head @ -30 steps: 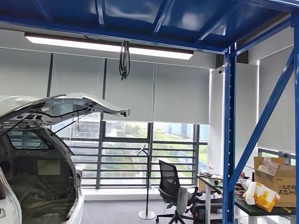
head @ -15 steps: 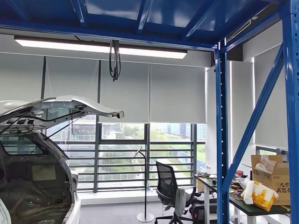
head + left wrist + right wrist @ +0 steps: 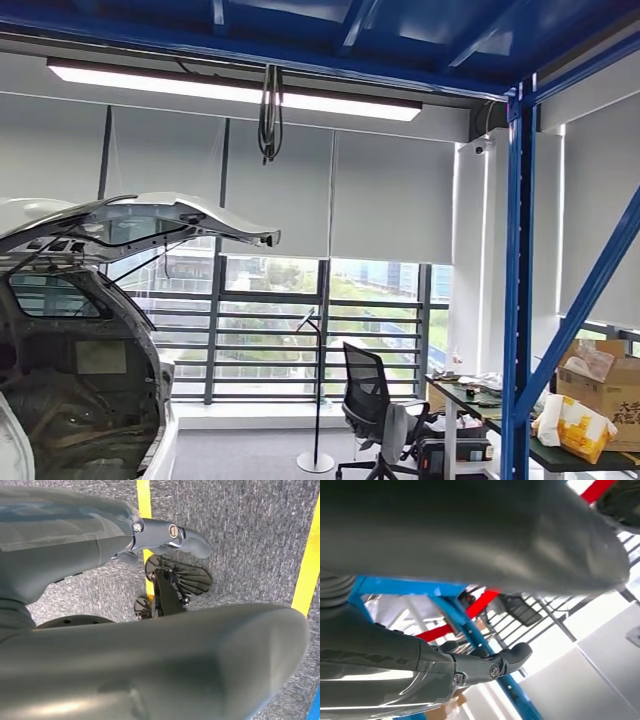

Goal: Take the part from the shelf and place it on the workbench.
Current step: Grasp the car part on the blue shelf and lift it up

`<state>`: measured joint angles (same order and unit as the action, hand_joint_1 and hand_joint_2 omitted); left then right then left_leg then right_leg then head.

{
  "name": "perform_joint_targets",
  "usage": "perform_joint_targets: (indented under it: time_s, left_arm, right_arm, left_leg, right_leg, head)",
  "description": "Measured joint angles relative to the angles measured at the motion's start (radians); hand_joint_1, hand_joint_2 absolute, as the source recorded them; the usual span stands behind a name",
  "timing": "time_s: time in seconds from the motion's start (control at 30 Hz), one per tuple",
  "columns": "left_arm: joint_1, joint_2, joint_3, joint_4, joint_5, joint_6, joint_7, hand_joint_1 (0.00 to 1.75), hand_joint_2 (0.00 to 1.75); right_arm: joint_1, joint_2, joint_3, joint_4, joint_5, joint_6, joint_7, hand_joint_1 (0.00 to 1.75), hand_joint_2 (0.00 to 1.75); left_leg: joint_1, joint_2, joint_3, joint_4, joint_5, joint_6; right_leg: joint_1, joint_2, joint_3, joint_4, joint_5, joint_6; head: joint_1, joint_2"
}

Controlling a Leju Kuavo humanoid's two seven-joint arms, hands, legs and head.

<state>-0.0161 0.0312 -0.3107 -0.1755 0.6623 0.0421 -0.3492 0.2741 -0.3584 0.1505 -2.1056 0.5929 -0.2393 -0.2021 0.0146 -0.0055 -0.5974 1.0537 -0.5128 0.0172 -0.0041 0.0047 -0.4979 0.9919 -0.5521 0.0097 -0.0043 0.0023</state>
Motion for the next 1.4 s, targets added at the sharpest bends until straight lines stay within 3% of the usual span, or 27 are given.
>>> perform_joint_targets:
  time_s: [0.13, 0.3, 0.7, 1.17, 1.23, 1.33, 1.4]
  left_arm:
    - [-0.002, 0.000, -0.002, 0.000, 0.000, 0.000, 0.000, 0.00, 0.00]
    - [-0.002, 0.000, -0.009, 0.000, -0.003, 0.000, 0.001, 0.00, 0.00]
    - [-0.013, 0.001, -0.041, 0.000, -0.023, -0.013, 0.008, 0.00, 0.00]
    - [-0.020, 0.007, -0.061, 0.000, -0.040, -0.019, 0.010, 0.00, 0.00]
    - [-0.026, 0.009, -0.069, 0.000, -0.047, -0.023, 0.010, 0.00, 0.00]
    - [-0.046, 0.012, -0.095, 0.000, -0.066, -0.032, 0.015, 0.00, 0.00]
    - [-0.052, 0.013, -0.102, 0.000, -0.070, -0.033, 0.021, 0.00, 0.00]
  right_arm:
    - [0.011, -0.002, -0.023, 0.018, 0.106, -0.026, 0.067, 0.00, 1.75]
    - [0.027, 0.000, -0.078, 0.072, 0.365, -0.095, 0.207, 0.00, 1.75]
    - [-0.038, 0.015, -0.139, 0.274, 0.678, -0.064, 0.372, 0.00, 1.75]
    - [-0.144, 0.028, -0.132, 0.393, 0.731, -0.057, 0.386, 0.00, 1.75]
    - [-0.210, 0.032, -0.111, 0.436, 0.733, -0.041, 0.378, 0.00, 1.75]
    - [-0.454, 0.056, 0.011, 0.599, 0.720, 0.023, 0.362, 0.00, 1.75]
    - [-0.523, 0.074, 0.063, 0.652, 0.704, 0.045, 0.362, 0.00, 1.75]
  left_leg:
    - [-0.003, 0.000, 0.001, 0.000, -0.002, 0.004]
    - [-0.003, 0.000, 0.003, 0.001, -0.003, 0.004]
    - [0.003, 0.001, 0.007, -0.001, -0.002, 0.003]
    - [0.003, 0.001, 0.006, -0.001, -0.002, 0.002]
    - [0.003, 0.001, 0.007, -0.001, -0.002, 0.002]
    - [0.003, 0.001, 0.007, -0.001, -0.001, 0.001]
    - [0.003, 0.001, 0.007, -0.001, 0.000, 0.001]
  right_leg:
    - [-0.001, 0.000, 0.002, -0.003, -0.002, 0.008]
    - [-0.002, 0.000, 0.003, -0.004, -0.003, 0.022]
    - [0.003, 0.000, 0.005, -0.002, -0.003, 0.023]
    - [0.003, 0.000, 0.005, -0.001, -0.003, 0.023]
    - [0.003, 0.001, 0.005, -0.001, -0.003, 0.023]
    - [0.003, 0.001, 0.005, 0.001, -0.003, 0.023]
    - [0.003, 0.001, 0.005, 0.001, -0.003, 0.023]
  head:
    - [0.000, 0.000]
    - [0.000, 0.000]
    - [0.000, 0.000]
    - [0.000, 0.000]
    - [0.000, 0.000]
    - [0.000, 0.000]
    - [0.000, 0.000]
